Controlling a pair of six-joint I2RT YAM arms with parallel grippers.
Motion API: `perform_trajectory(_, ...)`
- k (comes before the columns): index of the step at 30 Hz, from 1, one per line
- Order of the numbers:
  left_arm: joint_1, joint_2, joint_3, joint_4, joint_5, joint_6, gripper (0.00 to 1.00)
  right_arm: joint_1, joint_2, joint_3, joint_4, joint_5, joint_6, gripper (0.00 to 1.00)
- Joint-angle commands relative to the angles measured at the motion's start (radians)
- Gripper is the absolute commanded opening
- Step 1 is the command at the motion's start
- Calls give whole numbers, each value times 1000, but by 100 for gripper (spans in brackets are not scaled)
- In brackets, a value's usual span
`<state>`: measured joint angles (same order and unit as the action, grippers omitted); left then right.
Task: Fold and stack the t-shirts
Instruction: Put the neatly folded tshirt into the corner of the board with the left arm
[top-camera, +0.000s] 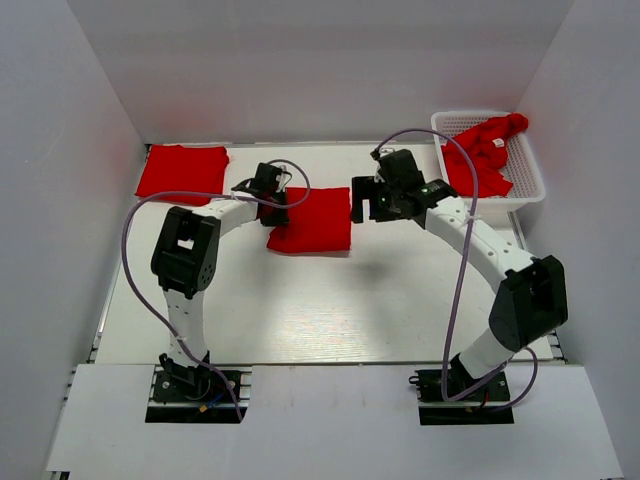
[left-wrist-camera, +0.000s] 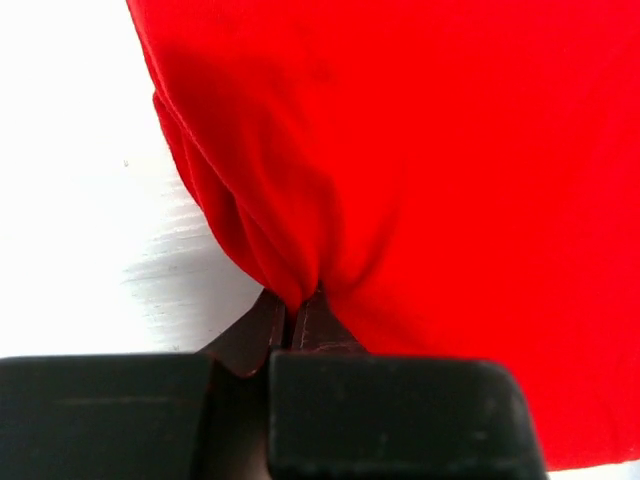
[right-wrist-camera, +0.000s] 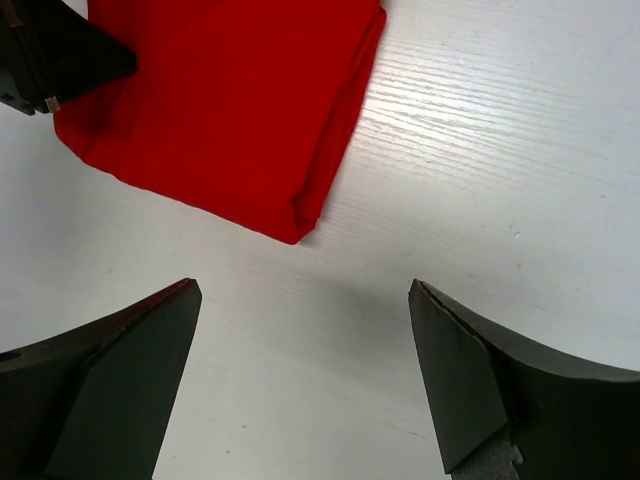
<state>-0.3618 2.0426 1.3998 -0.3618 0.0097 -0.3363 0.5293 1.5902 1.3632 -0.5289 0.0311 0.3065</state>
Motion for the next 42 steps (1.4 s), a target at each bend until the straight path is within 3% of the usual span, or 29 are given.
perform_trajectory(1, 6, -25, 4, -2, -51, 54, 0, -6, -70, -12, -13, 50, -6, 90)
perform_trajectory(8, 29, -153, 76, 41, -109, 288, 0, -6, -202, -122, -16, 159, -6, 90)
perform_trajectory(16, 60, -116, 235, -40, -175, 479, 0, -6, -262, -171, -19, 237, -7, 90)
perform_trajectory(24, 135, -94, 389, -89, -149, 575, 0, -6, -246, -165, -13, 268, -15, 90)
perform_trajectory(35, 202, -96, 490, -86, -80, 851, 0, -6, -182, -139, 9, 271, -23, 90)
perform_trajectory(42, 271, -96, 565, -123, -28, 905, 0, -8, -142, -107, 6, 259, -35, 90)
